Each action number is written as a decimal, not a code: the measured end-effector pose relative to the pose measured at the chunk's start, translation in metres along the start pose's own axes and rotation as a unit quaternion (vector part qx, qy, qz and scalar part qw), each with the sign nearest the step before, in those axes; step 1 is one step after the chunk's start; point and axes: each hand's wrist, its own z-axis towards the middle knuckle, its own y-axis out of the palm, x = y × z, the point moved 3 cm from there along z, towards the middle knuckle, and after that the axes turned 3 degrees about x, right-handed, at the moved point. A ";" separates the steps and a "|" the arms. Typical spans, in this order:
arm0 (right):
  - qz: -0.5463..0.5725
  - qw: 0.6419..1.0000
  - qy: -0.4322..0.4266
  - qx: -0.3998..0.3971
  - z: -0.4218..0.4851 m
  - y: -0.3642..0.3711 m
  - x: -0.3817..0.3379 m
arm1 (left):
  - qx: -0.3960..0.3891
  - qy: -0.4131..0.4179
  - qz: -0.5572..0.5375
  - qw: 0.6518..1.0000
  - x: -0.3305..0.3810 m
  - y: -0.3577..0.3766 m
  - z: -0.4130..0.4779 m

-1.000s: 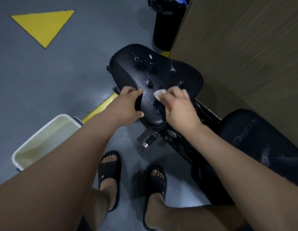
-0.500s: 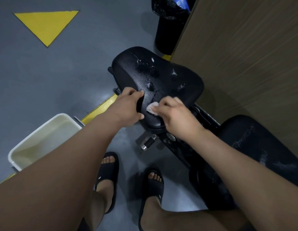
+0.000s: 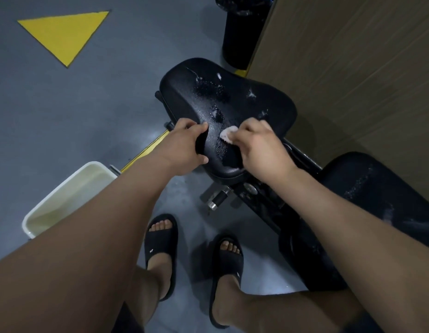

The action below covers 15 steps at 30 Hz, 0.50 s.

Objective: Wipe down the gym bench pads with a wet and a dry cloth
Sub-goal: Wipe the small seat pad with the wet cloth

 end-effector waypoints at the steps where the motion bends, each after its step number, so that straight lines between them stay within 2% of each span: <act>1: 0.004 1.000 -0.002 0.001 -0.006 0.002 -0.007 | 0.000 -0.001 0.000 1.000 0.000 0.000 0.000; 4: 0.037 0.992 -0.104 -0.064 -0.039 0.001 -0.030 | 0.004 -0.005 -0.003 1.000 0.001 -0.001 0.000; 6: 0.035 0.988 -0.126 -0.077 -0.039 -0.004 -0.024 | 0.001 -0.007 -0.002 1.000 0.002 -0.001 0.000; 9: 0.009 0.999 -0.035 0.000 -0.020 -0.002 -0.007 | -0.001 -0.013 -0.002 1.000 0.003 -0.001 -0.001; 11: 0.006 1.000 -0.021 0.005 -0.026 0.001 -0.014 | 0.000 -0.014 -0.003 1.000 0.004 -0.001 -0.001; 15: 0.032 0.984 -0.149 -0.097 -0.047 -0.003 -0.026 | -0.004 -0.019 -0.003 1.000 0.007 -0.003 -0.001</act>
